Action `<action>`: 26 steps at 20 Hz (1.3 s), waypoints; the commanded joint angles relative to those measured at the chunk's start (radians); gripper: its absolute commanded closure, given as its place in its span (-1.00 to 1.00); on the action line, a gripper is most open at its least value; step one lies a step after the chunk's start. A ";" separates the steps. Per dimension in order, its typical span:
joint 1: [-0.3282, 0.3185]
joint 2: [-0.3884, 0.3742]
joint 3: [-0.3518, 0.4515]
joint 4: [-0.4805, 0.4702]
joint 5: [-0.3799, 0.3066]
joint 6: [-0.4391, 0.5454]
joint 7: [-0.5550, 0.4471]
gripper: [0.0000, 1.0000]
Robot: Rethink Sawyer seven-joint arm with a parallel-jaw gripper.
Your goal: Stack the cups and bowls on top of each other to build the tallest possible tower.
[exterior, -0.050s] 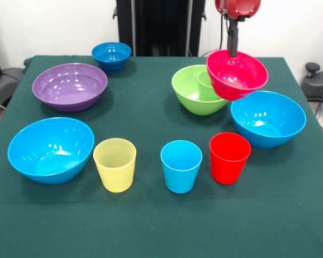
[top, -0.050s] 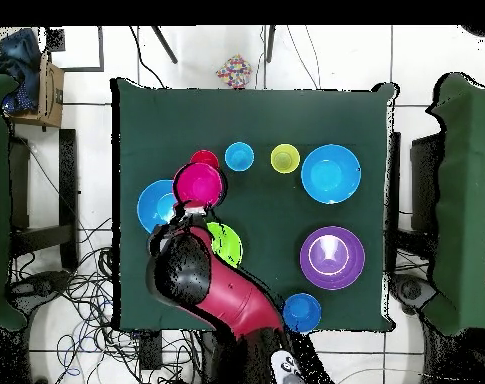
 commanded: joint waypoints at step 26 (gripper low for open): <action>0.068 0.036 -0.154 -0.094 -0.023 0.182 0.077 1.00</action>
